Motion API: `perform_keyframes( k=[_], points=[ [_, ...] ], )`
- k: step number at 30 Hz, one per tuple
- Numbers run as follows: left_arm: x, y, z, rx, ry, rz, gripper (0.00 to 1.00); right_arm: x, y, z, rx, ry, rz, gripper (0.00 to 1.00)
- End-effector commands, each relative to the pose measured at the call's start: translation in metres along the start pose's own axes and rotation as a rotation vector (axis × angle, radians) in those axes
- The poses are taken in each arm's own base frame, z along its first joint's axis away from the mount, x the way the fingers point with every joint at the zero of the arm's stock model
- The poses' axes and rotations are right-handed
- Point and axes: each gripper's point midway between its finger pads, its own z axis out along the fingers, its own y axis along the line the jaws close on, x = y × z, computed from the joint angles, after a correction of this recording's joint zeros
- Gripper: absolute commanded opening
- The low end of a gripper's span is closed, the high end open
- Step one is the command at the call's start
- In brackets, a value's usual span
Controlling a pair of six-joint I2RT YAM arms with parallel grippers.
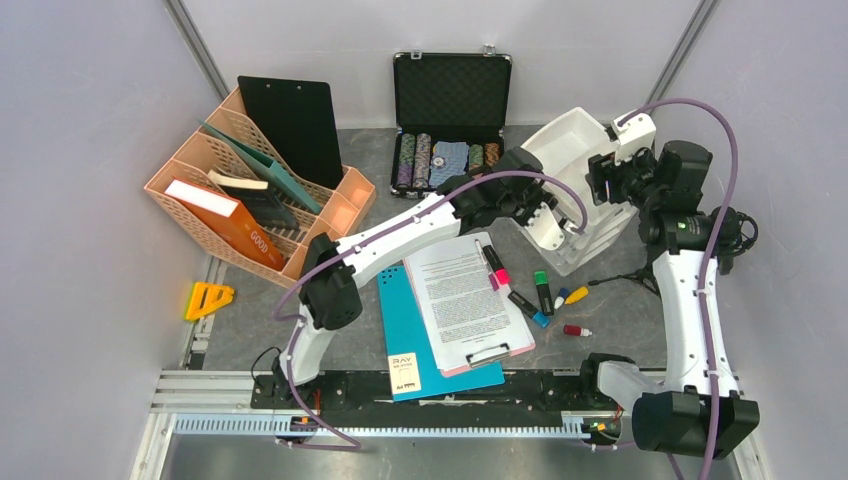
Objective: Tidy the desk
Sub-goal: Place the stationery in the drawer.
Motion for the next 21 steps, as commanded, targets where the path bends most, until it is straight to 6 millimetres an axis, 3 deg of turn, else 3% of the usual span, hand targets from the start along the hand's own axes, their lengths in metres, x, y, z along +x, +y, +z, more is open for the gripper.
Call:
perform_keyframes(
  k=[1,8,11,14,16,21],
  points=[
    [-0.011,0.029,-0.002,-0.085,-0.039,0.007,0.35,-0.024,-0.005,-0.007,-0.002,-0.064,-0.004,0.69],
    [-0.011,0.033,-0.007,-0.105,-0.032,-0.033,0.42,-0.022,-0.002,-0.005,-0.025,-0.063,0.015,0.69],
    [-0.007,0.046,-0.027,-0.15,-0.013,-0.093,0.49,-0.019,-0.002,-0.004,-0.029,-0.056,0.019,0.69],
    [-0.002,0.051,-0.053,-0.183,0.005,-0.188,0.63,-0.014,-0.001,-0.002,-0.033,-0.047,0.021,0.69],
    [0.002,0.043,-0.068,-0.183,0.019,-0.248,0.7,-0.014,0.0,-0.002,-0.043,-0.048,0.024,0.69],
    [0.004,0.003,-0.095,-0.134,0.021,-0.441,0.83,-0.023,0.006,-0.005,-0.069,-0.088,0.023,0.7]
  ],
)
